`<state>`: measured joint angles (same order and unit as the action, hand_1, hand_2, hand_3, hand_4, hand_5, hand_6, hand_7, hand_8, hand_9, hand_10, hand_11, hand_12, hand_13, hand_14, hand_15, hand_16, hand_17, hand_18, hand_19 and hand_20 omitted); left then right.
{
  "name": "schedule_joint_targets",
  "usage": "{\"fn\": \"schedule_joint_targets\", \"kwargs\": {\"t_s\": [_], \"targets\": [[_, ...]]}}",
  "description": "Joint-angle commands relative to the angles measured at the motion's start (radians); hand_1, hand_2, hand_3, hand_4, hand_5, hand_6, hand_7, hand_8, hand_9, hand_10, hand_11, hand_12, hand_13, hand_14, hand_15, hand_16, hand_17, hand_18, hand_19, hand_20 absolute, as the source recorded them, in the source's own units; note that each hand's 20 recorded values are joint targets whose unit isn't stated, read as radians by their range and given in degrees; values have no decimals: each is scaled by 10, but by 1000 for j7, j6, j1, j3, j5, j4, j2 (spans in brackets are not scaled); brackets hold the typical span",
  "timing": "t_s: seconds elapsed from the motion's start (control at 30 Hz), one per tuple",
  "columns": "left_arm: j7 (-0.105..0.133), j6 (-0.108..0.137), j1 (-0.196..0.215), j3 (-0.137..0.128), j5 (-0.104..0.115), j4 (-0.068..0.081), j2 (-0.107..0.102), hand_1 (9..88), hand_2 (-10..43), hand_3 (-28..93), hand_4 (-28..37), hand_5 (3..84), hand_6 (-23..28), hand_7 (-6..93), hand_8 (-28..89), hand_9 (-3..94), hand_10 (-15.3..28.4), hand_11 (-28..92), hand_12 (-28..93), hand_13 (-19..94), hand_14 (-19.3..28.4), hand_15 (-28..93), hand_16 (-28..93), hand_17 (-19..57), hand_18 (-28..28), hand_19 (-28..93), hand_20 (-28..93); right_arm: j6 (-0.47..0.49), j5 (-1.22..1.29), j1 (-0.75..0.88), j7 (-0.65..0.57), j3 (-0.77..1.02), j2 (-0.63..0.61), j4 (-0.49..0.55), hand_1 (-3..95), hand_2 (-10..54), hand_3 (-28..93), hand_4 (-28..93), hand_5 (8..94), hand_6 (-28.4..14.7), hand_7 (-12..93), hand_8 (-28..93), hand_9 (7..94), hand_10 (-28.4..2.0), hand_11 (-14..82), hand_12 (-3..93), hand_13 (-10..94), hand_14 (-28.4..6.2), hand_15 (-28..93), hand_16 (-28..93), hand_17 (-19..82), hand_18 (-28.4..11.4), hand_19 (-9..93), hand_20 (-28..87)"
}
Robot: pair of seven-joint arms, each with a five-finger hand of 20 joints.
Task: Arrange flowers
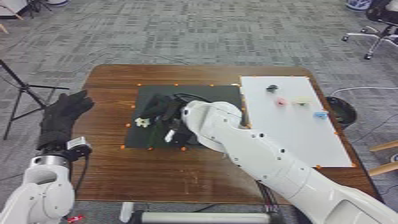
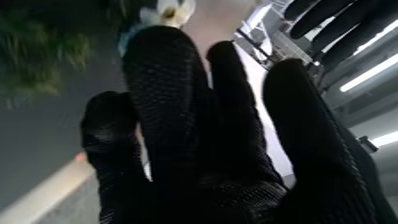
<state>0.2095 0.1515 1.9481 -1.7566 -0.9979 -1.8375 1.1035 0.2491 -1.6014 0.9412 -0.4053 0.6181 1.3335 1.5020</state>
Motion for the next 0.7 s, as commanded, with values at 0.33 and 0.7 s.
{"fn": "schedule_joint_targets", "kwargs": {"t_s": [0.33, 0.7], "targets": [[-9, 3, -15, 17, 2, 1, -3, 193, 235, 644, -283, 498, 64, 95, -67, 471, 167, 208, 115, 379, 188, 212, 0, 37, 128, 144, 168, 60, -9, 36, -41, 73, 55, -68, 398, 138, 534, -133, 529, -34, 90, -70, 561, -122, 67, 86, 791, -94, 513, 301, 387, -223, 827, 532], [-26, 35, -58, 61, -4, 8, -16, 191, 232, 649, -283, 501, 60, 103, -70, 471, 161, 212, 113, 381, 182, 211, 0, 38, 127, 143, 165, 54, -45, 27, -43, 69, 39, -74, 393, 139, 534, -133, 523, -37, 88, -69, 549, -123, 67, 81, 789, -95, 514, 299, 384, -223, 825, 529]]}}
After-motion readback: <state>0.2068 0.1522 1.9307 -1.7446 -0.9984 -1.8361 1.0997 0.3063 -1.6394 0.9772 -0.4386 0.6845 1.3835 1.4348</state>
